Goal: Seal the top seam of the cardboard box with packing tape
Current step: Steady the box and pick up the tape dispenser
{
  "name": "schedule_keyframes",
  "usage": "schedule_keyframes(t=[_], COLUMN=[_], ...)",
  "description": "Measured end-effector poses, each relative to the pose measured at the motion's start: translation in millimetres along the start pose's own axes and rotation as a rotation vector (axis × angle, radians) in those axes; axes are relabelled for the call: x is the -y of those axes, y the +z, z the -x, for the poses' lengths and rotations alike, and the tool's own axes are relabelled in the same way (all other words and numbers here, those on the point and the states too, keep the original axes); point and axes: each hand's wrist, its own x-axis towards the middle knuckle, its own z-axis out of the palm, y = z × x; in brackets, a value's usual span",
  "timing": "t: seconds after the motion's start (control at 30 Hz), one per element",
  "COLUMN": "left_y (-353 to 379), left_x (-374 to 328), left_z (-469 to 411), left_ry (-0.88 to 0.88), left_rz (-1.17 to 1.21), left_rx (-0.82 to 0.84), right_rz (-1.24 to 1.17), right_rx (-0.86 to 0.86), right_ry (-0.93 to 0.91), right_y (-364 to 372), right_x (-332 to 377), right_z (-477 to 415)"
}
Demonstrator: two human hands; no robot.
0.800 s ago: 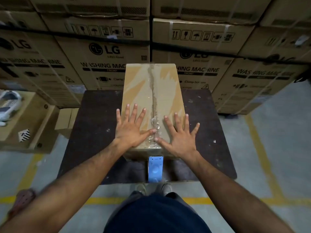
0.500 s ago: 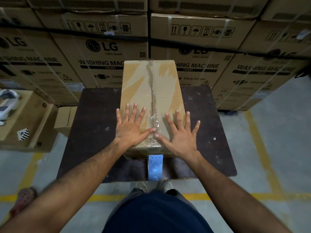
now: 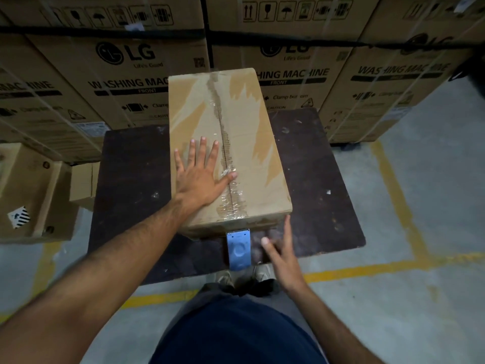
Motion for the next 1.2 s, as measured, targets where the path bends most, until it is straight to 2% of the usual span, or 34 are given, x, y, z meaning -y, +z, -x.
schedule_keyframes(t=[0.07, 0.2, 0.3, 0.53, 0.9, 1.2], left_y=[1, 5, 7, 4, -3, 0], left_x=[1, 5, 4, 1, -3, -2], left_z=[-3, -5, -6, -3, 2, 1], left_ry=[0.013, 0.028, 0.026, 0.012, -0.009, -0.008], left_rz=[0.0, -0.011, -0.013, -0.02, -0.058, -0.071], left_rx=[-0.007, -0.016, -0.02, -0.028, -0.003, -0.008], right_rz=[-0.044, -0.201, -0.282, -0.156, -0.055, -0.136], right_rx=[0.034, -0.005, 0.057, -0.049, -0.119, -0.189], right_ry=[0.019, 0.134, 0.159, 0.034, -0.016, 0.0], right_y=[17, 51, 64, 74, 79, 78], right_x=[-18, -38, -47, -53, -37, -17], right_z=[-5, -5, -8, 7, 33, 54])
